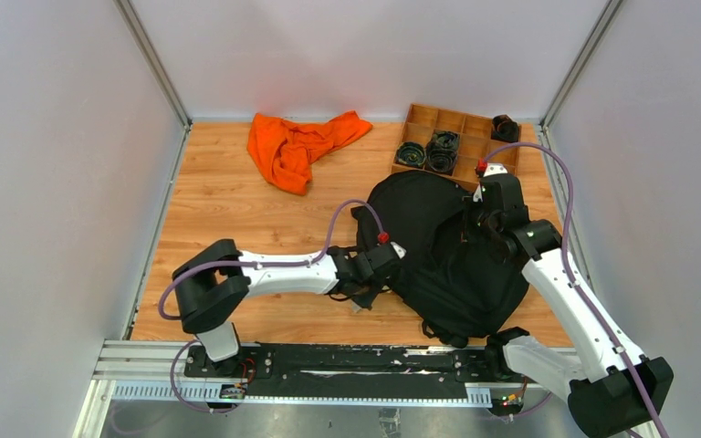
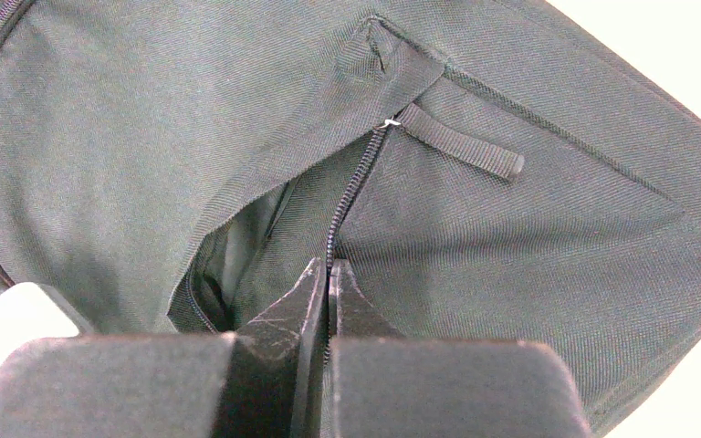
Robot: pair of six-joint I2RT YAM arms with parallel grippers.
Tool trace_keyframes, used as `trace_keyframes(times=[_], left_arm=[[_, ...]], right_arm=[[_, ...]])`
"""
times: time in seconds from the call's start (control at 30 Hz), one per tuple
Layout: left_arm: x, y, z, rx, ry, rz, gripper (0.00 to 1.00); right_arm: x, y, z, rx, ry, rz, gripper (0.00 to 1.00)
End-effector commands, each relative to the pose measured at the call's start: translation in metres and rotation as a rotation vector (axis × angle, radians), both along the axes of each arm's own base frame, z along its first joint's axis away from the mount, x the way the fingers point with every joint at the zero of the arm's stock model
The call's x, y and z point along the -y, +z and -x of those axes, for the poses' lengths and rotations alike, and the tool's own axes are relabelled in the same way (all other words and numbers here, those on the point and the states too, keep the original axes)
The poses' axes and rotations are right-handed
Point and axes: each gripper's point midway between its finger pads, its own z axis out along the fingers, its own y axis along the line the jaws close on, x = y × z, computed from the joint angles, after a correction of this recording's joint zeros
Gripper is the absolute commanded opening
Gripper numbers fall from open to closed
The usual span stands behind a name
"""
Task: Pack the student bag
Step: Pick up the stationery from the center of the board, then place the stationery in the student bag.
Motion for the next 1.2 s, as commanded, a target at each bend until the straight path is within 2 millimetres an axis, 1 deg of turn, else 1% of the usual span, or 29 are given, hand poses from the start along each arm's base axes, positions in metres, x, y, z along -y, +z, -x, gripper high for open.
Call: trace_keyframes(times=[0.0,0.1,0.17,0.23,0.3,0.33,0.4,0.43,0.53,0.63,0.73,0.8,0.87,0.93,0.97,1.03,1.07,1.17], left_arm=[[-0.003,0.072,-0.012,0.094,0.039,0.053,0.04],[0.026,0.144,-0.025,0.166,0.04,0.246,0.04],[0.044,0.182,-0.035,0.161,0.068,0.393,0.06],[0.063,0.21,-0.047,0.114,0.076,0.549,0.07],[0.08,0.223,-0.061,0.087,0.084,0.661,0.06],[0.089,0.226,-0.065,0.076,0.077,0.699,0.06],[0.111,0.226,-0.071,0.037,0.05,0.751,0.05],[0.122,0.226,-0.071,0.019,0.023,0.772,0.05],[0.15,0.218,-0.071,-0.058,-0.025,0.798,0.03],[0.172,0.212,-0.073,-0.11,-0.04,0.844,0.03],[0.182,0.201,-0.076,-0.148,-0.028,0.846,0.03],[0.186,0.194,-0.077,-0.173,-0.017,0.837,0.09],[0.187,0.188,-0.077,-0.188,0.0,0.836,0.22],[0.186,0.184,-0.077,-0.195,0.009,0.829,0.39],[0.185,0.185,-0.076,-0.197,0.009,0.825,0.43],[0.181,0.19,-0.072,-0.195,0.0,0.821,0.49],[0.176,0.193,-0.07,-0.191,0.001,0.814,0.49],[0.157,0.215,-0.065,-0.143,0.017,0.825,0.49]], right_arm=[[0.002,0.006,0.003,0.015,0.0,-0.005,0.0],[0.007,0.005,0.001,0.021,-0.017,0.017,0.0],[0.009,0.009,0.0,0.034,-0.021,0.027,0.0],[0.01,0.012,0.001,0.047,-0.022,0.027,0.0],[0.011,0.015,0.002,0.055,-0.025,0.022,0.0],[0.011,0.015,0.002,0.056,-0.024,0.02,0.0],[0.009,0.016,0.004,0.055,-0.018,0.012,0.0],[0.009,0.015,0.004,0.053,-0.015,0.012,0.0],[0.009,0.015,0.006,0.049,-0.014,0.012,0.0],[0.01,0.012,0.008,0.041,-0.02,0.011,0.0],[0.009,0.011,0.009,0.039,-0.02,0.004,0.0],[0.01,0.012,0.011,0.038,-0.02,0.003,0.0],[0.012,0.013,0.011,0.043,-0.026,0.009,0.0],[0.013,0.013,0.012,0.043,-0.029,0.016,0.0],[0.014,0.013,0.012,0.041,-0.03,0.019,0.0],[0.014,0.012,0.012,0.038,-0.03,0.023,0.0],[0.014,0.012,0.011,0.038,-0.03,0.023,0.0],[0.013,0.012,0.011,0.035,-0.028,0.024,0.0]])
